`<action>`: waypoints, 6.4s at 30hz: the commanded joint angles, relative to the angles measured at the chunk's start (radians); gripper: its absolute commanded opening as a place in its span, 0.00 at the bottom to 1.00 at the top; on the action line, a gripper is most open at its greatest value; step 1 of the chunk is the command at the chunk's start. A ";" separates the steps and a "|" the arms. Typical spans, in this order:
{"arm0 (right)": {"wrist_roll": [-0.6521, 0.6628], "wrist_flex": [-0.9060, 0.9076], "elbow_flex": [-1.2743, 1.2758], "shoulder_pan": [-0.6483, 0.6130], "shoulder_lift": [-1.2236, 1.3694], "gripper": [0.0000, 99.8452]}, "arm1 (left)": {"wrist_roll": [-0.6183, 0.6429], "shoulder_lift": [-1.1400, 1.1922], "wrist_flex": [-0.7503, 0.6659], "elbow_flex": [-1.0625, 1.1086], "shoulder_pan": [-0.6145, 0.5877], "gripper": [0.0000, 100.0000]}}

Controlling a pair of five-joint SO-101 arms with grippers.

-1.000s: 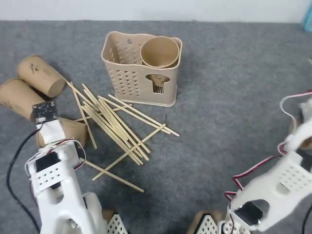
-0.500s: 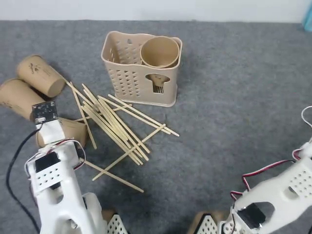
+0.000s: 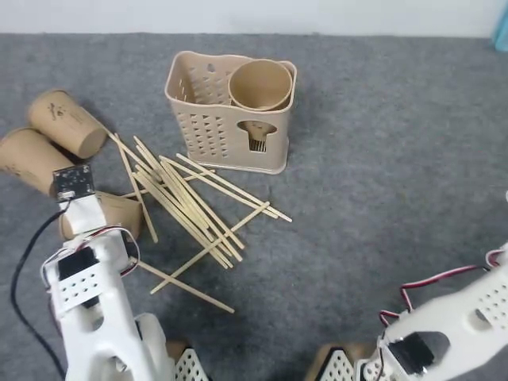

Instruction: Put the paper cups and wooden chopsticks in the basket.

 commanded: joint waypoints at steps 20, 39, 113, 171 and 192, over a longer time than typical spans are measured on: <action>0.008 0.435 -0.296 -0.010 -0.051 0.22 | -0.003 0.005 -0.021 -0.025 0.000 0.01; 0.028 0.341 -0.371 -0.019 0.168 0.01 | -0.003 -0.003 -0.021 -0.015 0.000 0.01; -0.390 0.449 -0.381 -1.432 -0.305 0.01 | -0.003 -0.003 -0.037 -0.015 0.003 0.01; -0.601 0.182 0.249 -1.363 -0.777 0.01 | -0.003 -0.003 -0.037 -0.013 -0.002 0.01; -0.595 -0.487 0.927 -1.349 -0.905 0.01 | -0.003 -0.003 -0.049 -0.013 -0.002 0.01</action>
